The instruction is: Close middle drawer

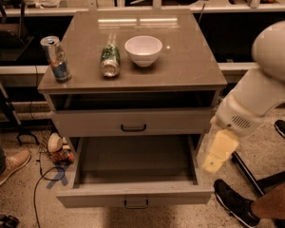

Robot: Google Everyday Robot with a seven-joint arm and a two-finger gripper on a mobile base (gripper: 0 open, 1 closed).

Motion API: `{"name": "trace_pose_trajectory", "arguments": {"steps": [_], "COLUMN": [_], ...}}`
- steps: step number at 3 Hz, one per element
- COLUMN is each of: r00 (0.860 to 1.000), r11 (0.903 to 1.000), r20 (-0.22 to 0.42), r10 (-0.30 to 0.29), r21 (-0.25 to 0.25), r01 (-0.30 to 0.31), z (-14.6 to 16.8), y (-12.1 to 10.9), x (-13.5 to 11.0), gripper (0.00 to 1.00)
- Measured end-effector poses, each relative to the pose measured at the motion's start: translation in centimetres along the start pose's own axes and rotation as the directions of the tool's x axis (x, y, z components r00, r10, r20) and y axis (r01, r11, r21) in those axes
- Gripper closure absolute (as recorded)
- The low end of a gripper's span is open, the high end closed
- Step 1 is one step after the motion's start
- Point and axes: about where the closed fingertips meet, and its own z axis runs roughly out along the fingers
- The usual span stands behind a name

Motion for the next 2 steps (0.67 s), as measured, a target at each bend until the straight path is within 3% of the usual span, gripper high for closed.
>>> {"name": "trace_pose_trajectory", "arguments": {"steps": [1, 2], "r00": [0.997, 0.997], "r11": [0.9893, 0.9893], "r20": [0.008, 0.008], "r10": [0.083, 0.083], "r21": [-0.121, -0.121], "r01": [-0.082, -0.082], "z": [6.69, 6.69], "y": [2.09, 2.09], "x": [-0.48, -0.48], "gripper": [0.00, 0.00]}}
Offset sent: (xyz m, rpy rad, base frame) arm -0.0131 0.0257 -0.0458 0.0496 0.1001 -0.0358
